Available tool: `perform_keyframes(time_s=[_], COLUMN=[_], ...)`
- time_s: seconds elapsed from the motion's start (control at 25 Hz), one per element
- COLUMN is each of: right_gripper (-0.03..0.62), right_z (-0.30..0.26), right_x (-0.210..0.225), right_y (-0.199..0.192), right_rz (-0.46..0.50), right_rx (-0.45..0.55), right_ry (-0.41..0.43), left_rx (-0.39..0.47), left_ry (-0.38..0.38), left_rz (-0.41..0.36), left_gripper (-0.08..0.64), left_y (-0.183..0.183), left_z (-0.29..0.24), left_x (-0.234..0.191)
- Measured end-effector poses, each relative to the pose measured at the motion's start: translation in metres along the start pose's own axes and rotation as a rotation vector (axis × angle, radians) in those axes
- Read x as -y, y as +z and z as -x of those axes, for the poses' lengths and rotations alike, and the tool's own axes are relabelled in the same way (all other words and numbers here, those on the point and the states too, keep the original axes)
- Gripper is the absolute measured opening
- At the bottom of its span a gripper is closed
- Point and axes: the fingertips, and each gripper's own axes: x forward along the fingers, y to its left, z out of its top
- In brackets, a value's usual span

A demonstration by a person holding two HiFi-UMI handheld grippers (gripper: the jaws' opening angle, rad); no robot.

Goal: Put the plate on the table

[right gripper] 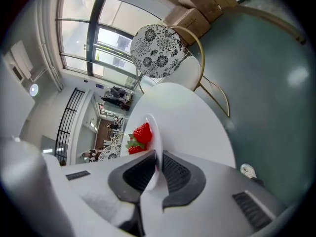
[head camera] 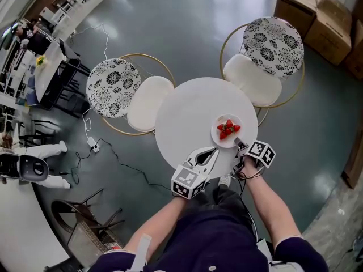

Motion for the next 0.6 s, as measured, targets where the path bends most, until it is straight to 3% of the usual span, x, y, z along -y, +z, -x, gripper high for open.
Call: perform_keyframes(time_s=[0.32,0.6], right_gripper=[0.044,0.079], right_z=[-0.0033,-0.0045], right_x=[0.0,-0.0031], right_y=[-0.0003,0.0033], right_rz=[0.099,0.308], right_rx=[-0.005,-0.012], right_ry=[-0.116,-0.26], left_rx=[-0.01,-0.012], left_ry=[-0.008,-0.013], left_rz=[0.004,0.0], left_gripper=[0.006,0.005], left_y=[-0.0041,-0.0066], left_z=[0.0011,0.0016], left_x=[0.0025,0.0033])
